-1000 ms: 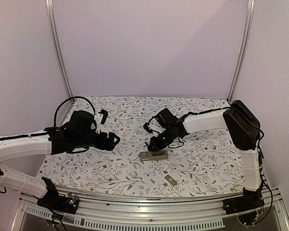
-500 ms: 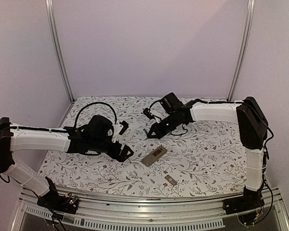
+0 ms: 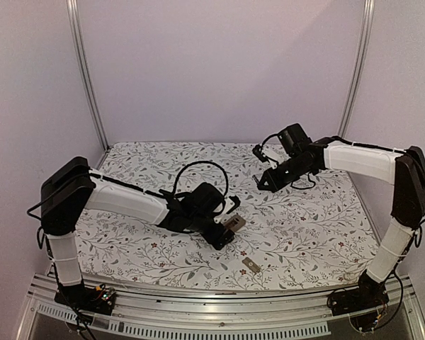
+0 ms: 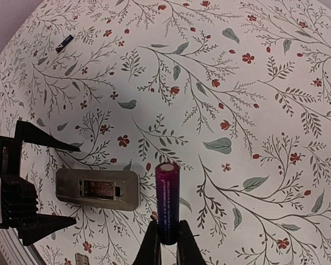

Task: Load the batteries into the remote control
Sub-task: Move the remote control without batteries to the center of the board.

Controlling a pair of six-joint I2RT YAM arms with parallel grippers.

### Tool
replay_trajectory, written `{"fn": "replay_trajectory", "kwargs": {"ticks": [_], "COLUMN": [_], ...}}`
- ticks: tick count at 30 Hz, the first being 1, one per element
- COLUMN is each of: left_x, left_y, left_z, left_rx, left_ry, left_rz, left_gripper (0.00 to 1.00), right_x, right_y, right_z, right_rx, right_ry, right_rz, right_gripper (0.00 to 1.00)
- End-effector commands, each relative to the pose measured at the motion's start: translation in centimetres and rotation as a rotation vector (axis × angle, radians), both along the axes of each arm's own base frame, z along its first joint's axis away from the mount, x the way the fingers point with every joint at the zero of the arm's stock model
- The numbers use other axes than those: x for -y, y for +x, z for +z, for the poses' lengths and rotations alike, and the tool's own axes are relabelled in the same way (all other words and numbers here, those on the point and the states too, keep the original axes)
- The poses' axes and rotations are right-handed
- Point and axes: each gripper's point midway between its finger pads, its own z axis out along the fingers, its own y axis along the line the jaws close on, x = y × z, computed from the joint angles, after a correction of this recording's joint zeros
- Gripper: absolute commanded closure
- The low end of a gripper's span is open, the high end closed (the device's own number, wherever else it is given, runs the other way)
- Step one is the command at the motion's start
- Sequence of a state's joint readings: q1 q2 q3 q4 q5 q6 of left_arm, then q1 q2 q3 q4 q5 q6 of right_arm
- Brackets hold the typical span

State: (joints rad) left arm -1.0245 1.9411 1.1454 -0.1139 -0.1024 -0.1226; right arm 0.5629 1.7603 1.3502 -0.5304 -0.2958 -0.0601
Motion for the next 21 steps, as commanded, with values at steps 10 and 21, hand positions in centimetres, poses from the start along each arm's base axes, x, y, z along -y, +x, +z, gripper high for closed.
{"fn": "replay_trajectory", "kwargs": {"ticks": [10,21], "left_x": [-0.4,-1.8], "left_y": [0.8,-3.0], "left_z": [-2.6,-2.6], "left_rx": [-0.085,-0.17], "left_ry": [-0.004,0.033], "left_rz": [-0.038,-0.25], "left_gripper": [0.32,0.52], "right_x": [2.2,2.9], "right_y": [-2.6,-4.5], "right_z": [2.4,4.8], "right_rx": [0.08,0.112], "right_ry": [-0.04,-0.003], "right_rz": [0.053,0.072], "right_gripper": [1.0,1.0]}}
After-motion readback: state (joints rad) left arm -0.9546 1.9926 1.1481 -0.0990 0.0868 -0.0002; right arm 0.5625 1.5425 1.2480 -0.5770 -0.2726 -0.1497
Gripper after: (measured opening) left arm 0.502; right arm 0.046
